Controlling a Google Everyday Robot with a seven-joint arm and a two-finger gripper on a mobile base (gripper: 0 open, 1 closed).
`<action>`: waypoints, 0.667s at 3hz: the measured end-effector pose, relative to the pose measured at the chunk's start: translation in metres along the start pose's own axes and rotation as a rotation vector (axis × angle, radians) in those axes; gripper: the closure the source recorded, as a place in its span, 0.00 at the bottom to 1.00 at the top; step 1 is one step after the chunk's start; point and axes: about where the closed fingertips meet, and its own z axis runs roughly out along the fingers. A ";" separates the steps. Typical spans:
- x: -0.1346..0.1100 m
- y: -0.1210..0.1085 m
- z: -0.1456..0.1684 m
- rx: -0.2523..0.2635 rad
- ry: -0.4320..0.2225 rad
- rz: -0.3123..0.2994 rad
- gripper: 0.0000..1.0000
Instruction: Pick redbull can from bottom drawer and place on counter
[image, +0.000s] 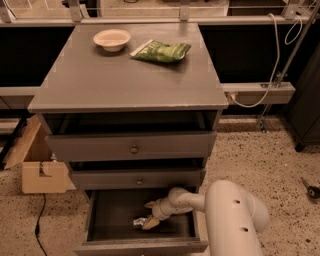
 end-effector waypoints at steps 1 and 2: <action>0.008 0.006 0.004 -0.006 0.017 0.004 0.50; 0.008 0.007 0.001 -0.007 0.011 0.003 0.81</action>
Offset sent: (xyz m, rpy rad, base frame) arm -0.0368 -0.0585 0.0577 0.1621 0.0017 0.0113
